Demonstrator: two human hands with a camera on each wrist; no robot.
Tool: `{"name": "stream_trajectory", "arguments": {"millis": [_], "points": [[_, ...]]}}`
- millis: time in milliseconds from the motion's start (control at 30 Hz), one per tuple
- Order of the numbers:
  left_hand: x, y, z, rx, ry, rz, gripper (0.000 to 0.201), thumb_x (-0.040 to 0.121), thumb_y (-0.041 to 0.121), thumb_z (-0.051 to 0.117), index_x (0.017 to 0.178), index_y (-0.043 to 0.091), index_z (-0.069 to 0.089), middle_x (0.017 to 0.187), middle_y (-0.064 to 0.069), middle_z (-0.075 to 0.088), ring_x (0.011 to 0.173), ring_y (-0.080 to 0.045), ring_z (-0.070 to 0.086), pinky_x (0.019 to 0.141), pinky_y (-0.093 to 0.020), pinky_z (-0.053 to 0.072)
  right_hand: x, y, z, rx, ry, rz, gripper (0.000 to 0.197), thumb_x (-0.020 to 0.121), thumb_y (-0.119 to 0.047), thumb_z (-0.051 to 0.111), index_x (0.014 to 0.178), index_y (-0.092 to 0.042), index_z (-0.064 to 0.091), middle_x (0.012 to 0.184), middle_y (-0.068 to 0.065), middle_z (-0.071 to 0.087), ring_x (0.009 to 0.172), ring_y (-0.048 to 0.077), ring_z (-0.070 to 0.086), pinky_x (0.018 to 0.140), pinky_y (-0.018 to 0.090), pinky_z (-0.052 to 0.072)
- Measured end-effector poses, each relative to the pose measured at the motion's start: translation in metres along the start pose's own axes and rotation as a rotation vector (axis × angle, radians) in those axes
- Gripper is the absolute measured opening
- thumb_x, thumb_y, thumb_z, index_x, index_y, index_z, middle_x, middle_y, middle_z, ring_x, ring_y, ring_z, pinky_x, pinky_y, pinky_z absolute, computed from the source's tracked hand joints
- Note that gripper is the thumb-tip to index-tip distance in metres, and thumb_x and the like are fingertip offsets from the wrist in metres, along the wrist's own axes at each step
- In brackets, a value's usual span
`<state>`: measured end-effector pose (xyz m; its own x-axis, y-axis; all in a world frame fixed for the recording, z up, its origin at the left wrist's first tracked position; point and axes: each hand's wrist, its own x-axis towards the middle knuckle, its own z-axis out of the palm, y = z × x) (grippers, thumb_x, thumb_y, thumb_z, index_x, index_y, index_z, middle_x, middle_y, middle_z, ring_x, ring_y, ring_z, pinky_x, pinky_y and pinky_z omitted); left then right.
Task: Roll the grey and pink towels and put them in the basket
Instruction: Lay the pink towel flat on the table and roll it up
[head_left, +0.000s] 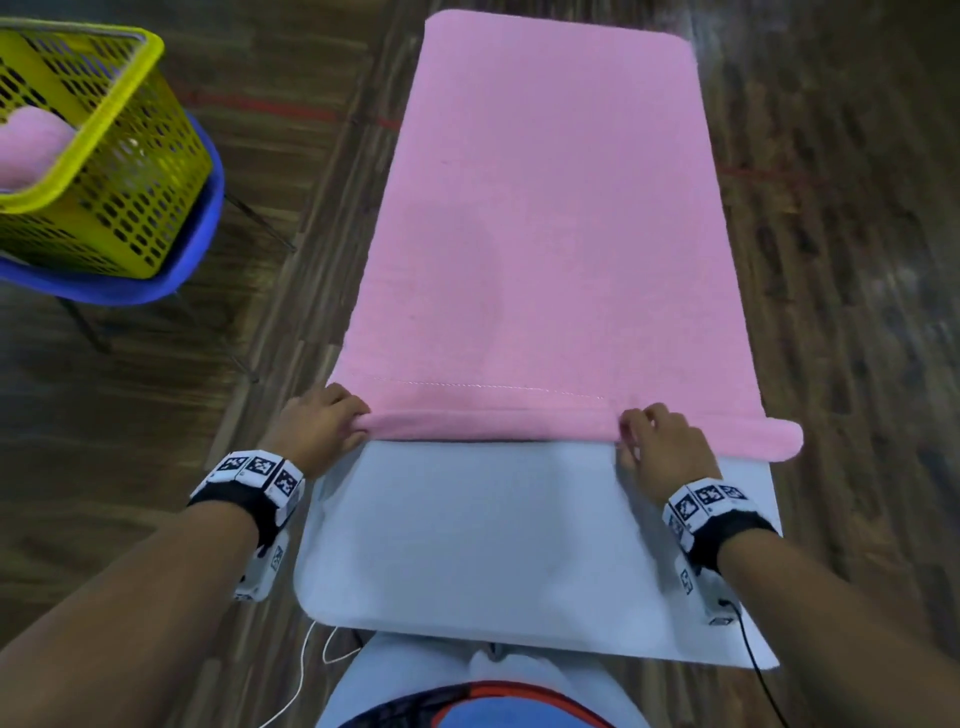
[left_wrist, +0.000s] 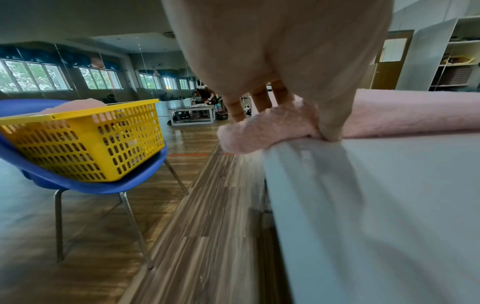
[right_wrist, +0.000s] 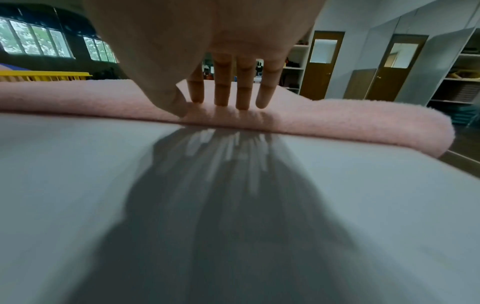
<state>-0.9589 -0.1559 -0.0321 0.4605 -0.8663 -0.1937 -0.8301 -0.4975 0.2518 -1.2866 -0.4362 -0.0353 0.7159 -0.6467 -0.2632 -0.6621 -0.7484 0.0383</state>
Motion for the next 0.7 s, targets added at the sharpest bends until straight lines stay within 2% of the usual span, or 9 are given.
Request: {"name": "stream_trajectory", "arguments": {"millis": [67,200,267,333,433,500,567,667,700], "points": [[-0.007,-0.014,-0.001,-0.011,0.037,-0.005,0.018,0.074,0.007,0.078,0.091,0.010,0.074,0.093,-0.014,0.067,0.082,-0.036,0.064,0.070,-0.043,0.051,-0.003,-0.009,0.006,0.016,-0.031,0.043,0.037,0.085,-0.034,0.056,0.118,-0.019,0.051,0.113,0.008,0.053,0.098,0.030,0.051,0.075,0.036,0.044],[0.000,-0.037,-0.007,-0.001,0.029,0.001,0.024,0.073,-0.009,0.068,0.093,0.002,0.074,0.095,-0.021,0.068,0.085,-0.041,0.064,0.073,-0.046,0.052,0.000,-0.011,0.006,0.021,-0.057,0.098,0.039,0.085,-0.036,0.057,0.120,-0.021,0.048,0.115,0.007,0.050,0.101,0.029,0.051,0.077,0.036,0.046],[0.007,-0.043,-0.014,-0.005,0.012,-0.018,0.019,0.075,-0.004,0.066,0.091,0.003,0.072,0.091,-0.020,0.068,0.085,-0.040,0.062,0.073,-0.044,0.050,0.005,-0.009,0.005,0.020,-0.087,0.112,0.038,0.086,-0.037,0.056,0.120,-0.023,0.047,0.115,0.006,0.050,0.102,0.028,0.052,0.078,0.037,0.047],[0.018,-0.047,-0.018,-0.006,-0.042,-0.058,0.014,0.081,0.007,0.061,0.094,0.010,0.066,0.089,-0.017,0.067,0.087,-0.038,0.059,0.075,-0.042,0.048,0.008,-0.006,0.003,0.013,-0.098,0.129,0.032,0.088,-0.037,0.054,0.117,-0.023,0.048,0.113,0.006,0.050,0.100,0.028,0.052,0.076,0.035,0.044],[0.031,-0.050,-0.022,0.082,-0.211,-0.178,0.025,0.088,0.025,0.052,0.113,0.025,0.055,0.104,-0.012,0.066,0.095,-0.033,0.058,0.084,-0.038,0.047,0.010,-0.002,0.000,0.001,-0.093,0.168,0.029,0.088,-0.036,0.055,0.112,-0.022,0.050,0.109,0.006,0.050,0.098,0.029,0.053,0.075,0.035,0.042],[0.034,-0.049,-0.018,0.184,-0.119,-0.195,0.037,0.088,0.028,0.051,0.125,0.024,0.049,0.118,-0.011,0.062,0.105,-0.033,0.056,0.089,-0.038,0.044,0.009,0.004,-0.002,-0.004,-0.089,0.202,0.028,0.088,-0.035,0.057,0.111,-0.021,0.050,0.108,0.007,0.050,0.097,0.030,0.053,0.076,0.036,0.043],[0.029,-0.034,-0.011,0.285,0.032,-0.074,0.039,0.087,0.024,0.055,0.126,0.018,0.054,0.118,-0.011,0.061,0.105,-0.033,0.057,0.088,-0.041,0.045,0.007,0.014,-0.003,-0.006,-0.102,0.237,0.027,0.088,-0.032,0.056,0.111,-0.020,0.049,0.107,0.007,0.050,0.097,0.030,0.053,0.078,0.038,0.045],[0.007,0.001,0.016,0.200,0.225,0.223,0.019,0.081,0.019,0.058,0.097,0.016,0.068,0.094,-0.007,0.068,0.082,-0.031,0.063,0.072,-0.041,0.050,0.004,0.035,-0.005,-0.007,-0.110,0.276,0.023,0.090,-0.026,0.052,0.112,-0.019,0.049,0.106,0.009,0.050,0.095,0.031,0.053,0.076,0.039,0.044],[-0.002,0.010,0.023,0.164,0.232,0.257,0.023,0.080,0.020,0.053,0.096,0.016,0.069,0.094,-0.008,0.068,0.081,-0.031,0.064,0.072,-0.041,0.051,0.004,0.043,-0.005,-0.002,-0.105,0.282,0.021,0.092,-0.025,0.049,0.112,-0.019,0.049,0.105,0.009,0.050,0.095,0.032,0.054,0.075,0.039,0.043]]}}
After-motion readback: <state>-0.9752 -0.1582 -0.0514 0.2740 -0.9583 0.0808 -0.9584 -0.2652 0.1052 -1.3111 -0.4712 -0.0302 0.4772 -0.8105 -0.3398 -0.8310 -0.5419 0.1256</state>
